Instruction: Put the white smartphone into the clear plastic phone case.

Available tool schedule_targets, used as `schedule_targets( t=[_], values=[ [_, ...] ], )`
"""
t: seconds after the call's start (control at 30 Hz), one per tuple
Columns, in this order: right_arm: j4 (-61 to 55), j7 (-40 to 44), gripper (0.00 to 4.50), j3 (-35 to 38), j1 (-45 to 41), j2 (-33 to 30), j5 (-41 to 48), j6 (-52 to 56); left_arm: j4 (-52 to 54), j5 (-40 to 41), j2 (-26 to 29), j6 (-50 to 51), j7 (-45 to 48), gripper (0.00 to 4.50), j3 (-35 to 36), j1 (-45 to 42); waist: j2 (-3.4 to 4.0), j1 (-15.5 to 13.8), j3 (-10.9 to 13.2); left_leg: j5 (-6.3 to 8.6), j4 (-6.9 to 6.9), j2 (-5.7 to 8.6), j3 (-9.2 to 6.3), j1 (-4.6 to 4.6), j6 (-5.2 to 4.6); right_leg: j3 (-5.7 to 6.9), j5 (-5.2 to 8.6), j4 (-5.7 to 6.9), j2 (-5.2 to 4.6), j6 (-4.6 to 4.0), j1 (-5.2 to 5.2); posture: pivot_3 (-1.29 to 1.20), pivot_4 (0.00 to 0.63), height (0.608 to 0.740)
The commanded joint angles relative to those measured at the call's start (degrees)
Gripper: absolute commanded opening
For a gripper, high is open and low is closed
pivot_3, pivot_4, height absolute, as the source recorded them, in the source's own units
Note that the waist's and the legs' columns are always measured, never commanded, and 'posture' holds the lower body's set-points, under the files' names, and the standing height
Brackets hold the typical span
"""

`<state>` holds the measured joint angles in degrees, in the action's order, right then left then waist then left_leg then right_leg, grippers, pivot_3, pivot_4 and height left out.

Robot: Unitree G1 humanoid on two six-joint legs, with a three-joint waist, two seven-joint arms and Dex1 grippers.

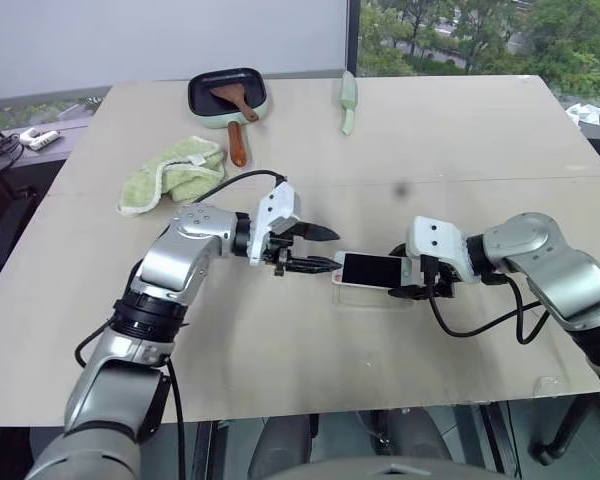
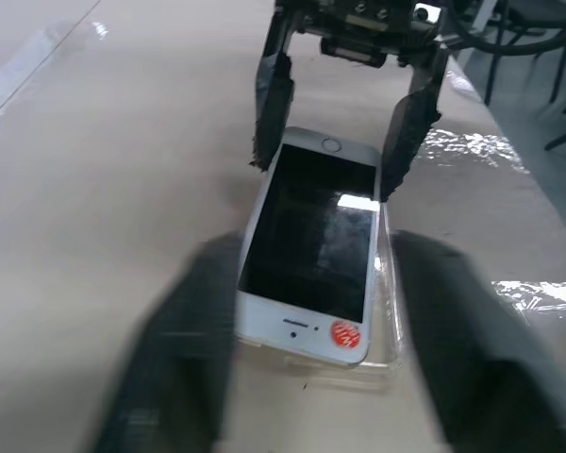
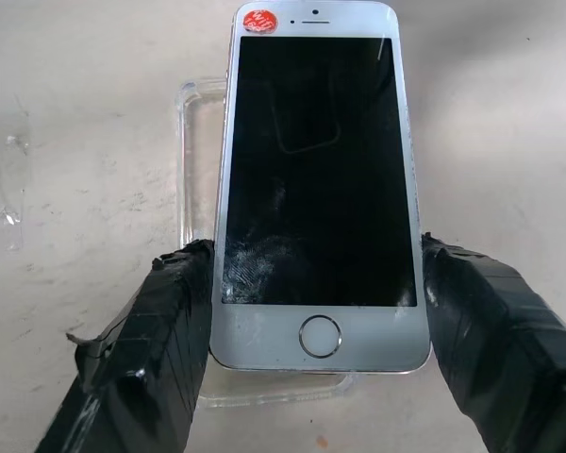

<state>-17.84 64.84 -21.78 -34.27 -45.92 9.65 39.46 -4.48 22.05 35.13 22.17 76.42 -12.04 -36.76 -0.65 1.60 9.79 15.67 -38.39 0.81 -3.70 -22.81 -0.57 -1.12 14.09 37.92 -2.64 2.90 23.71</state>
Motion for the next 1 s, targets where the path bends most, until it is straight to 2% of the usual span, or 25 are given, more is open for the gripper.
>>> schedule_targets(
  t=[0.03,0.1,0.33,1.0],
  values=[
    [-2.20,0.84,2.90,1.42,-0.01,-1.10,0.66,-0.32,0.33,-0.52,-0.47,-1.52,1.40,0.76,-0.60,-0.76,0.00,-0.02,0.00,0.00,0.00,0.00,0.00,0.00,0.00,0.00,0.00,0.00,0.00,0.00,0.00,0.00,0.150,0.740],
    [-2.31,1.45,2.90,1.39,0.25,-1.74,0.74,-0.30,0.43,-0.98,-0.98,-1.80,1.63,0.04,-0.99,-0.45,0.00,-0.08,0.00,0.00,0.00,0.00,0.00,0.00,0.00,0.00,0.00,0.00,-0.01,0.00,-0.01,0.00,0.150,0.740],
    [-0.43,2.88,2.90,0.28,2.75,-5.07,-2.29,-5.31,0.86,-3.85,-2.89,-3.50,0.79,0.04,-3.47,0.81,0.00,-0.75,0.00,0.00,-0.01,0.00,0.01,0.00,0.00,0.00,0.00,-0.01,-0.01,0.00,-0.01,0.00,0.150,0.740],
    [1.78,6.32,2.90,0.14,4.39,-4.80,-4.39,-12.82,2.24,-9.69,-6.64,-3.90,-4.50,0.04,-7.88,4.31,0.00,-0.80,0.00,0.00,-0.06,0.00,0.01,0.01,0.00,0.00,0.00,0.03,-0.01,0.00,-0.02,0.00,0.150,0.740]
  ],
)
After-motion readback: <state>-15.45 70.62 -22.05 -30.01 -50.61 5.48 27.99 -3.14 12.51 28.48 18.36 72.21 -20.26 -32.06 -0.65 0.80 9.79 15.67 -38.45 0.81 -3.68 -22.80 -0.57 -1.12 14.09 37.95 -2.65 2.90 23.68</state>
